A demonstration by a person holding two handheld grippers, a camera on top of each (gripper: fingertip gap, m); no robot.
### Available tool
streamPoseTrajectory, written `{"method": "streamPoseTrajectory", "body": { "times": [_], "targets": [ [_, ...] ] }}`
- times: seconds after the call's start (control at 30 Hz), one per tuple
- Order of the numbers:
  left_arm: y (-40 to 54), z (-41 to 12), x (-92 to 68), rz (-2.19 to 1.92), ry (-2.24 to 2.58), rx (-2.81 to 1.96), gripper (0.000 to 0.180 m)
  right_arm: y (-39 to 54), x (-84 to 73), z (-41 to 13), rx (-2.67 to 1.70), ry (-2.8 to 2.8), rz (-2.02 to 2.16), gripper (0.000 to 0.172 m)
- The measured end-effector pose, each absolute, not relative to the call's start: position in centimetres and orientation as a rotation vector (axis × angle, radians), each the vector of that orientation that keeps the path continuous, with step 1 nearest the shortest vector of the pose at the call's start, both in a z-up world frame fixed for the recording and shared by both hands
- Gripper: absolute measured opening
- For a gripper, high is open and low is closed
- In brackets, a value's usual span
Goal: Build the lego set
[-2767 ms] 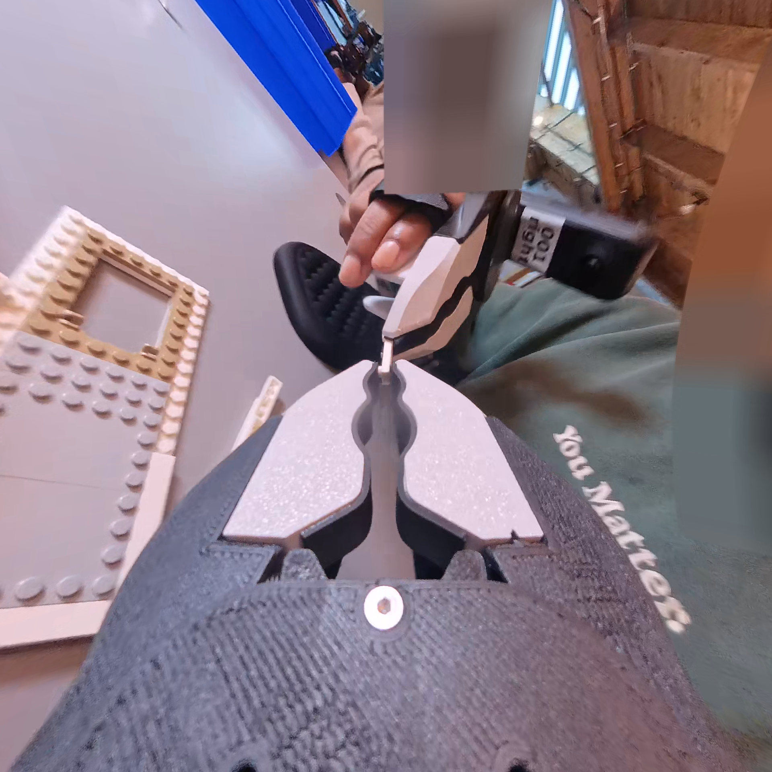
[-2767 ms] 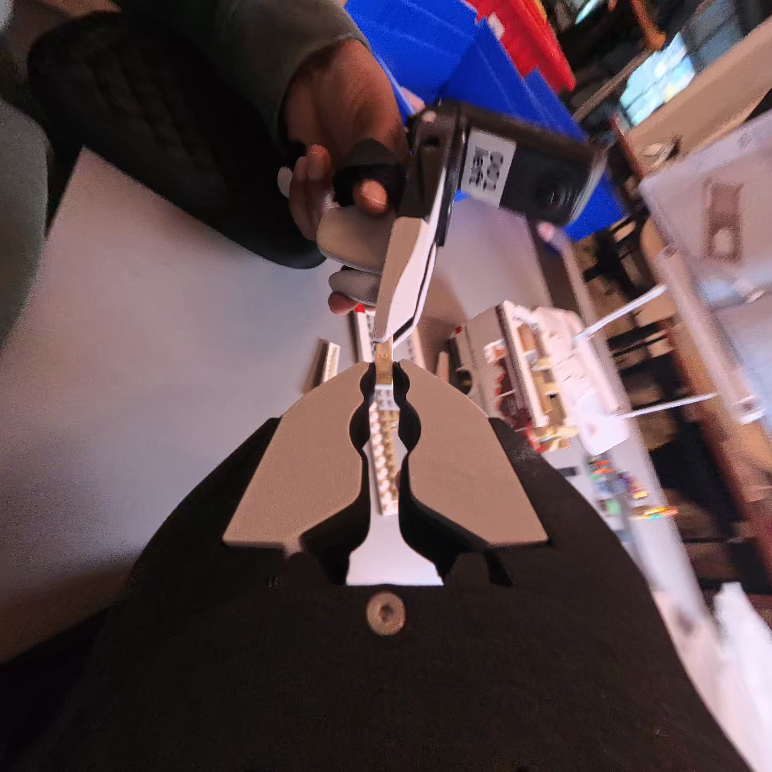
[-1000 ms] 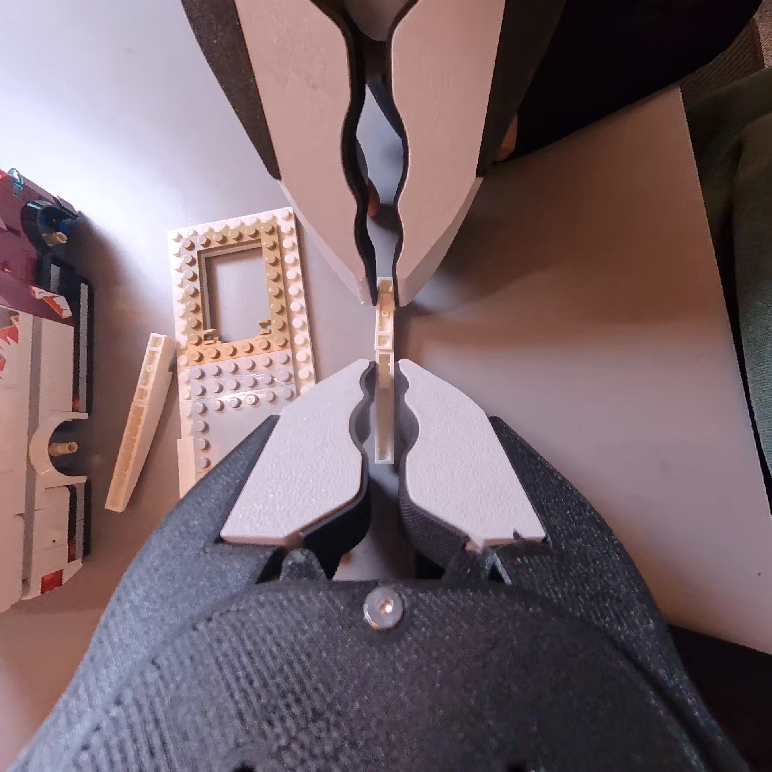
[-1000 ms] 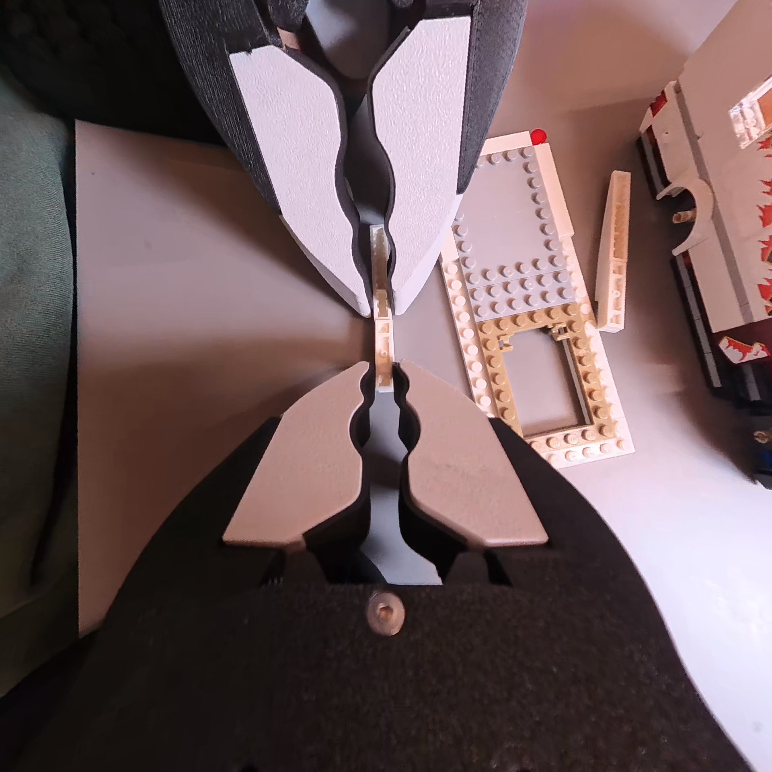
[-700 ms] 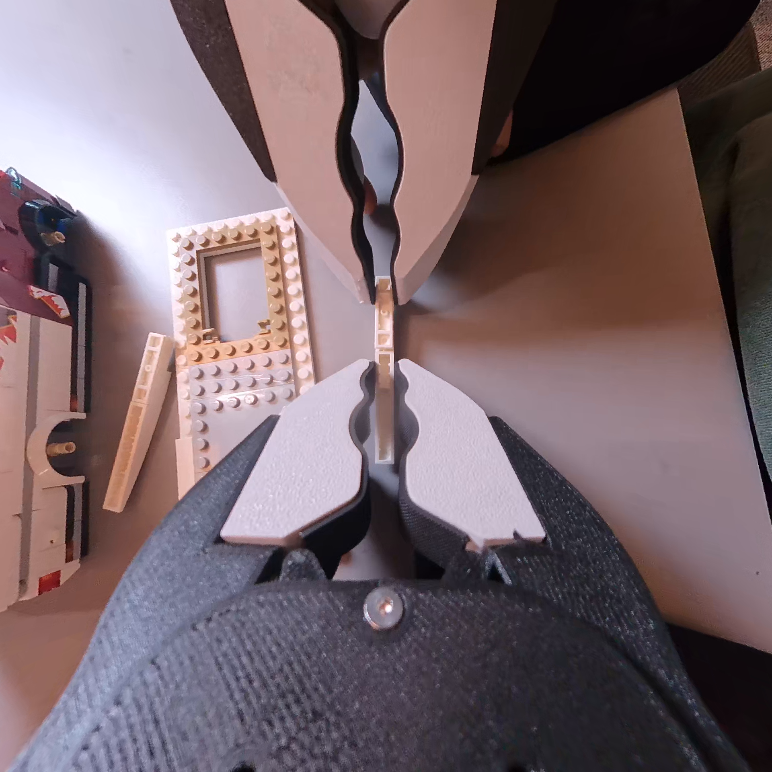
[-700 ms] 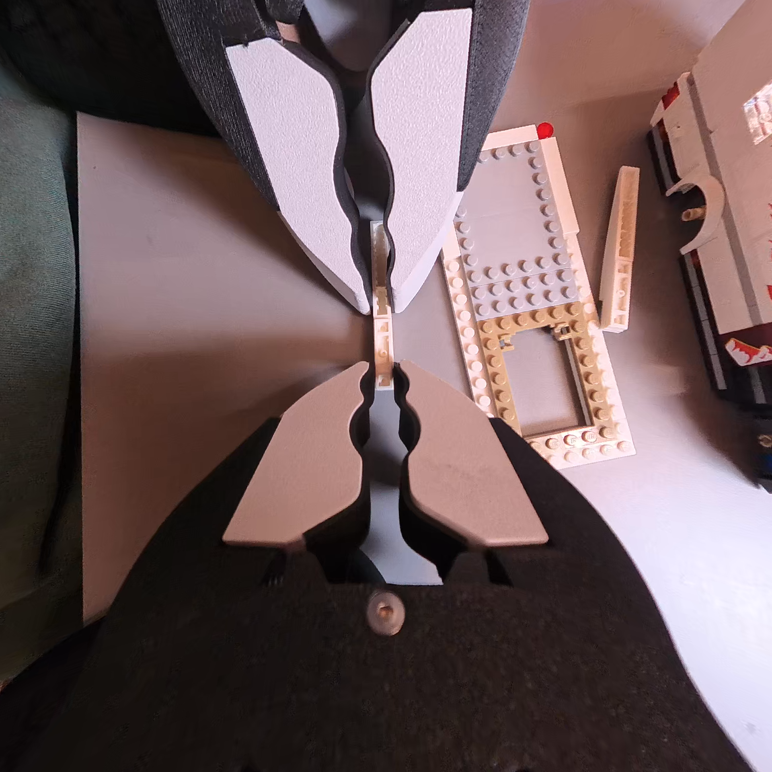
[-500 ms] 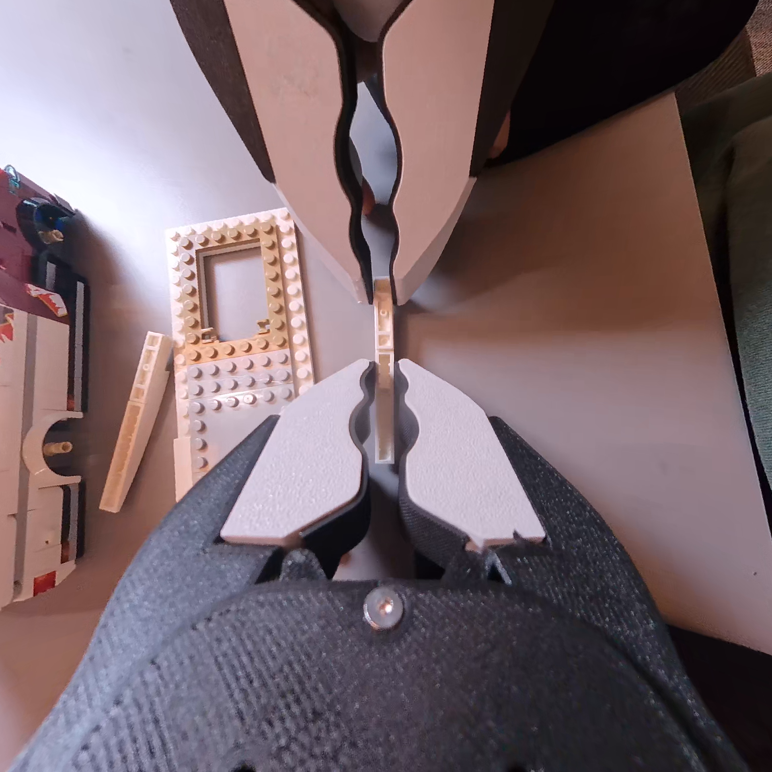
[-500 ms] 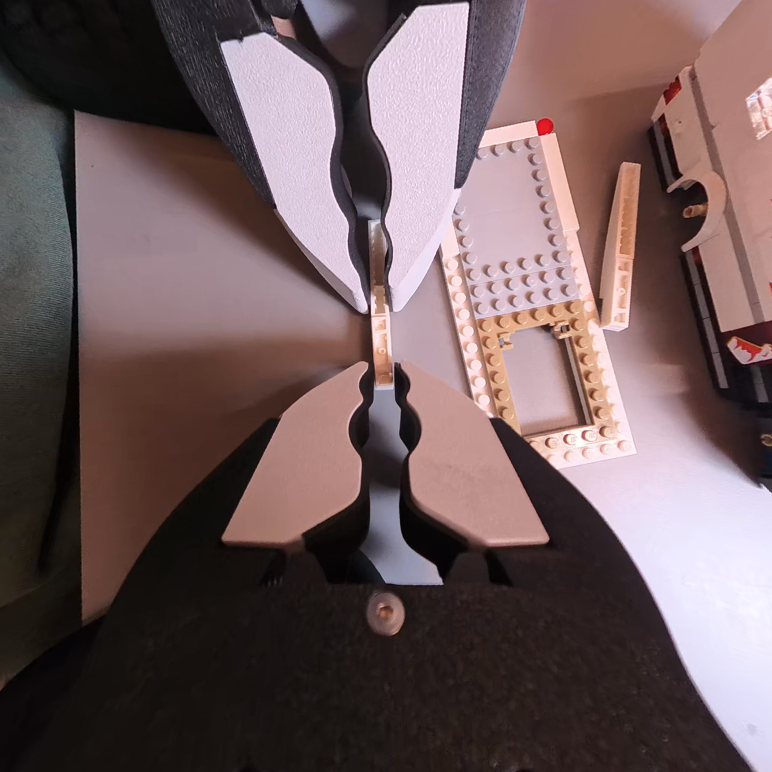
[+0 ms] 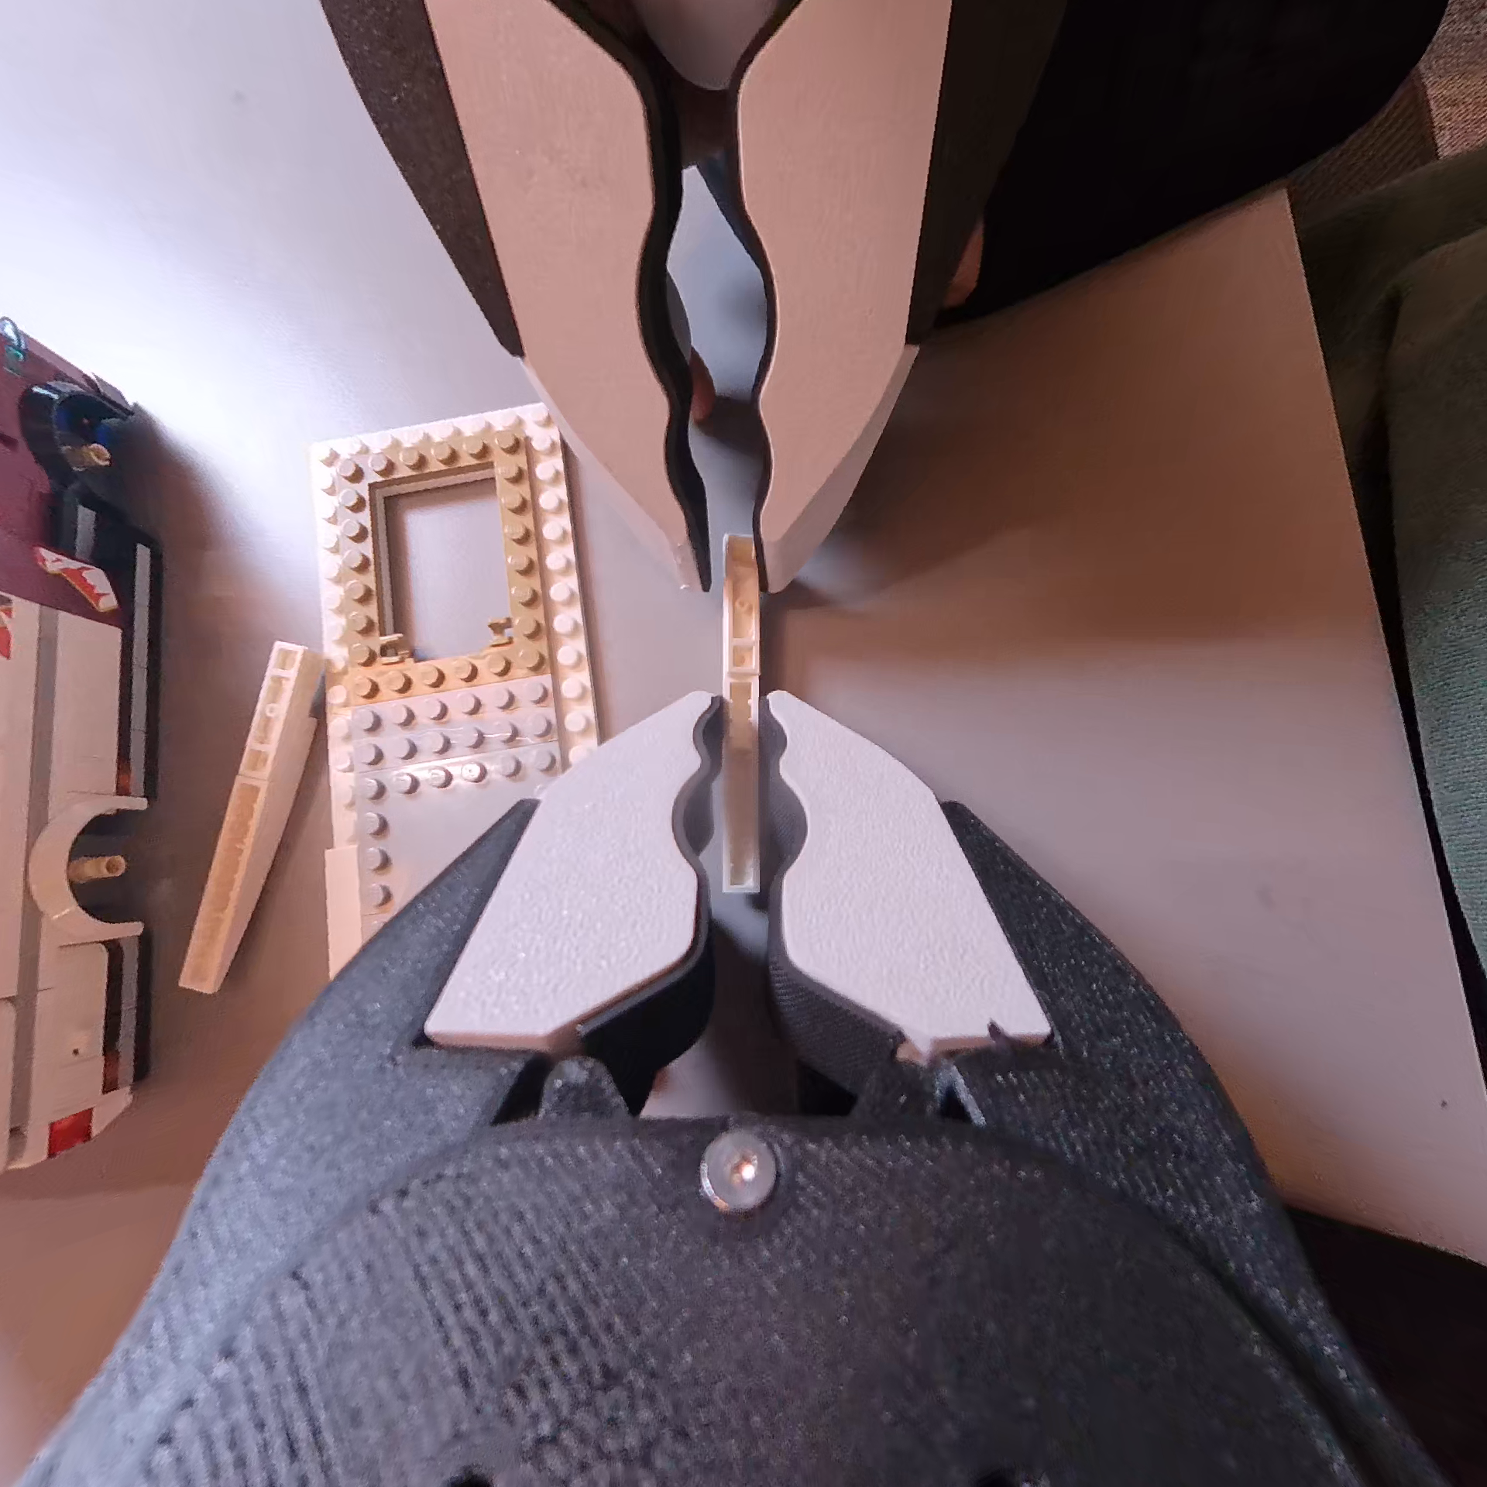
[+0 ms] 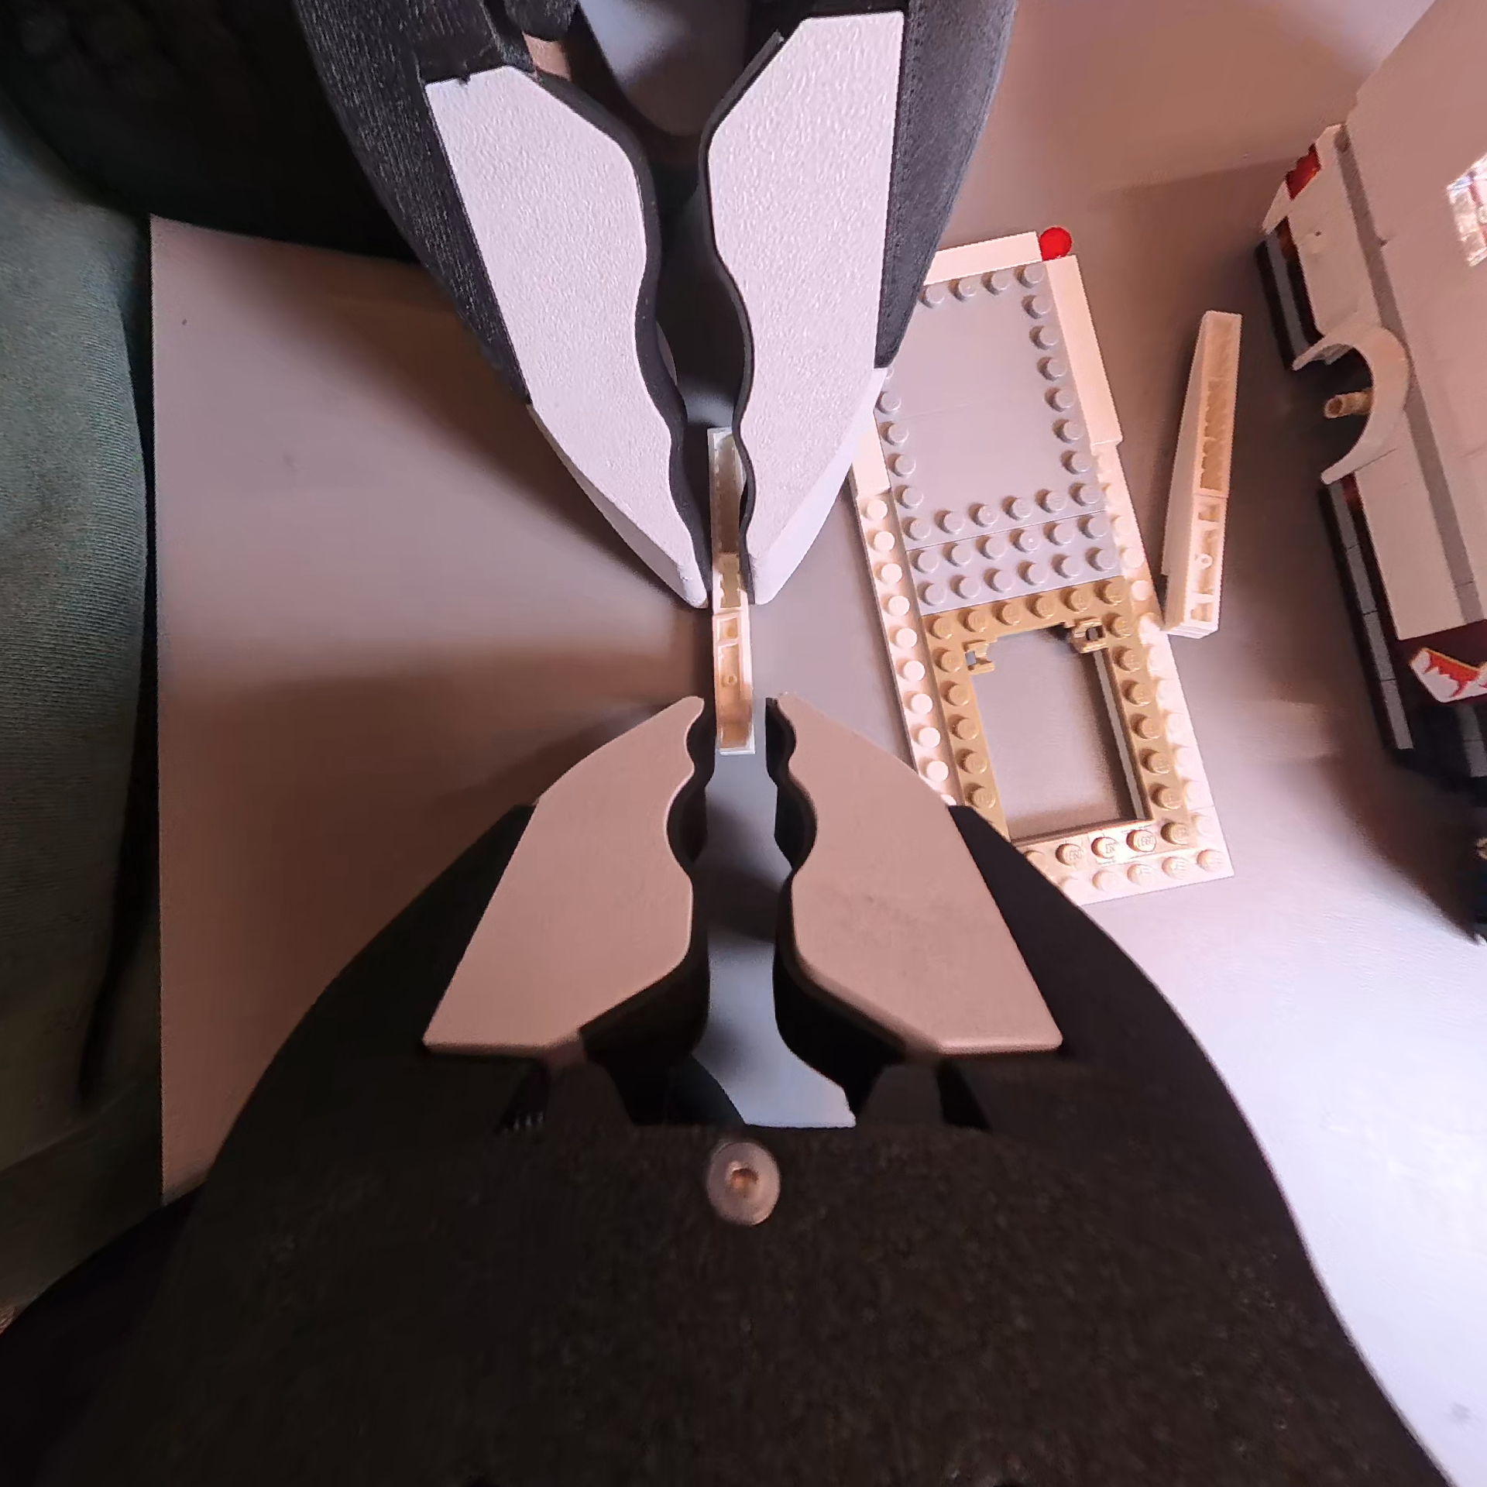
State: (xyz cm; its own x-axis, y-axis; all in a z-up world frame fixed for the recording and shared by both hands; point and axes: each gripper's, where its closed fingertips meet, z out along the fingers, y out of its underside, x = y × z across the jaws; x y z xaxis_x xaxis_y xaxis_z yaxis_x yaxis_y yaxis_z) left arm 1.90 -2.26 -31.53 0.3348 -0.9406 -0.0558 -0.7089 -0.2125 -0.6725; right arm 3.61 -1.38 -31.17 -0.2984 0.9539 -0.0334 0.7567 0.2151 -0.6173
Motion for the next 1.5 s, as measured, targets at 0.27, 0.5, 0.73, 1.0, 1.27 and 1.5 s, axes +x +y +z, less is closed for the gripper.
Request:
{"method": "streamPoseTrajectory", "body": {
  "times": [0.27, 0.5, 0.73, 1.0, 1.27, 1.5],
  "targets": [
    [-2.2, -31.5, 1.9, -0.492, 1.440, -1.999, 0.008, -1.5, 3.9, -30.8, -1.567, -2.144, 0.792, 0.019],
    [-2.3, -31.5, 1.9, -0.504, 1.451, -1.996, 0.008, -1.6, 4.7, -30.1, -1.411, -2.130, 0.741, 0.023],
    [-2.6, -30.5, 1.3, -0.633, 1.453, -2.053, 0.008, -1.4, 4.1, -28.5, -0.920, -2.059, 0.396, 0.023],
    [-1.9, -26.9, 1.3, -0.789, 1.415, -2.095, 0.008, -1.0, 3.0, -26.4, -0.628, -1.951, 0.150, 0.024],
    [-2.5, -25.3, 1.7, -0.952, 1.355, -2.130, 0.008, -1.0, 3.1, -25.0, -0.633, -1.883, 0.165, 0.009],
    [-3.3, -24.5, 2.1, -1.164, 1.251, -2.195, 0.008, -1.7, 3.5, -24.3, -0.659, -1.926, 0.171, 0.009]
  ]
}}
